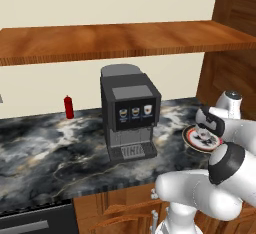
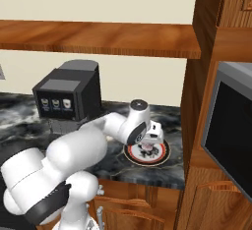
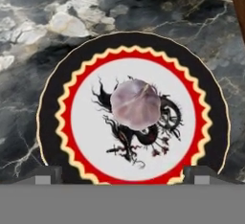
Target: Pick the garlic from the counter and place it in the microwave. Then turn on the microwave.
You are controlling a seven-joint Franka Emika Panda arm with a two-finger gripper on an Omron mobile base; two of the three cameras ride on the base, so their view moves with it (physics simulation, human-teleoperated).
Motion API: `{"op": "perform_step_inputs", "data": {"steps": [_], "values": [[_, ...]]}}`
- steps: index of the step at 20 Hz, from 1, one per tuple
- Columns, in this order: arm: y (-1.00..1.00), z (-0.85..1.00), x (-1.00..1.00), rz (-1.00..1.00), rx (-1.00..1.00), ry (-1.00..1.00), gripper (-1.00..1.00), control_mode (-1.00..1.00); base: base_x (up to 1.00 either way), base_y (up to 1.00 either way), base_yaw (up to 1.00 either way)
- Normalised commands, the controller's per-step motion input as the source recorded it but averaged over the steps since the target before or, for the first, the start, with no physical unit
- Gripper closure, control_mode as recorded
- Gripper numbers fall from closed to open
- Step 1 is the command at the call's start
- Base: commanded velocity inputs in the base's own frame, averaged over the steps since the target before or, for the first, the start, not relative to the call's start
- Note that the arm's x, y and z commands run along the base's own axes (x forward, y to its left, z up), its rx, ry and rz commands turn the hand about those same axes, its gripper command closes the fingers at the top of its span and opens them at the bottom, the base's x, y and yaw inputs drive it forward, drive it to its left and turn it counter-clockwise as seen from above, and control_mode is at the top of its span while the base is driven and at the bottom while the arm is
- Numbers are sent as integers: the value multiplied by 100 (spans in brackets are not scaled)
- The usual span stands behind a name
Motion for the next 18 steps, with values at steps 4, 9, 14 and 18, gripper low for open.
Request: {"op": "perform_step_inputs", "data": {"steps": [4, 9, 14, 18], "values": [[-11, -23, 23, 0, 0, 0, -100, -100, 0, 0, 0], [-5, -30, 15, 0, 0, -3, -100, -100, 0, 0, 0], [-4, -26, 16, 0, 0, -4, -100, -100, 0, 0, 0], [-3, -19, 14, 0, 0, -4, -100, -100, 0, 0, 0]]}}
